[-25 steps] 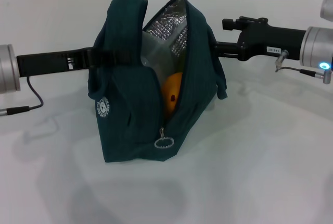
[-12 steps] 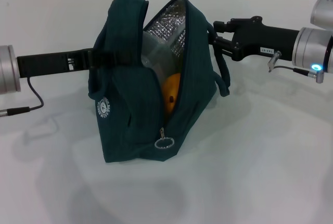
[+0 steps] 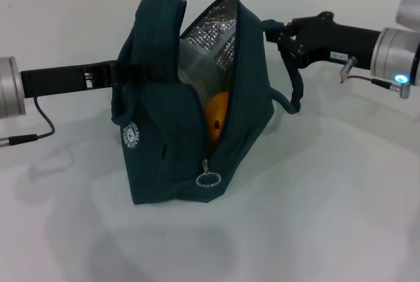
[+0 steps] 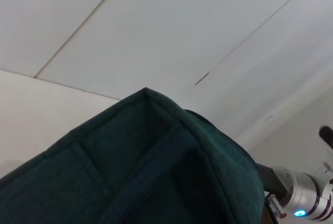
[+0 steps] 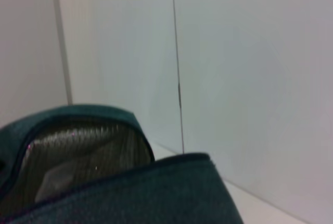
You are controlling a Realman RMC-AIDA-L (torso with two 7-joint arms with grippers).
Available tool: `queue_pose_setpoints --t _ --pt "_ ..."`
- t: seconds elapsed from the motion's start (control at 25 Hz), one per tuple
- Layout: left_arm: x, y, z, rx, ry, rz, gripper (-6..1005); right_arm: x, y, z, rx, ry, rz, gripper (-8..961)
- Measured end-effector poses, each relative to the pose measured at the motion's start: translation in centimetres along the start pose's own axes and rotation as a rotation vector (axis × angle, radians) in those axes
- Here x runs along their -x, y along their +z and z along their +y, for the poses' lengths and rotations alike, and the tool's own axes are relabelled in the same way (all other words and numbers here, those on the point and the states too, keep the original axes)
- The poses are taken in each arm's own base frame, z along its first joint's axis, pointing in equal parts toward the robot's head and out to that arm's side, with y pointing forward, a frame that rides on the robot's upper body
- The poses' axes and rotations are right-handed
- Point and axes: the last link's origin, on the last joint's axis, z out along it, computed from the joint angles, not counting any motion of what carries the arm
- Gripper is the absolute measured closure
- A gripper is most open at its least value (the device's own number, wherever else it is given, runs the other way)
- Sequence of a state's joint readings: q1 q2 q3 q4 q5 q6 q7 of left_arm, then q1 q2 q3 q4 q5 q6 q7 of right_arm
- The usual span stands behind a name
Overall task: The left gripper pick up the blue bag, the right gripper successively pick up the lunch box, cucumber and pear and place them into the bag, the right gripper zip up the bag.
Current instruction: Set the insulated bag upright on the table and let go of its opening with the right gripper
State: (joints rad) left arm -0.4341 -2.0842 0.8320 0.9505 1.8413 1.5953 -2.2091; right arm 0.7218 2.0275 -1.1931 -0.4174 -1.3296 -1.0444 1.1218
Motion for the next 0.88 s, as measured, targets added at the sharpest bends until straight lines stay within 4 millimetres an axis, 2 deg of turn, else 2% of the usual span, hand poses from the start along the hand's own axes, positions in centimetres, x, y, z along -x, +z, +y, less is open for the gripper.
queue_pose_setpoints --t 0.16,0.44,0.88 --pt "-0.2 0.2 0.3 0.018 0.019 0.005 950 0.6 -1.1 -0.2 0.000 0.008 -0.060 875" --pt "0.3 2.1 1.5 0.098 0.020 -0.035 949 1.6 -4.9 -0.7 -0.034 0.004 -0.141 879" --pt "2.3 6.2 3.2 0.256 -0.001 -0.077 949 0.3 -12.0 -1.4 -0.104 0.064 -0.197 884"
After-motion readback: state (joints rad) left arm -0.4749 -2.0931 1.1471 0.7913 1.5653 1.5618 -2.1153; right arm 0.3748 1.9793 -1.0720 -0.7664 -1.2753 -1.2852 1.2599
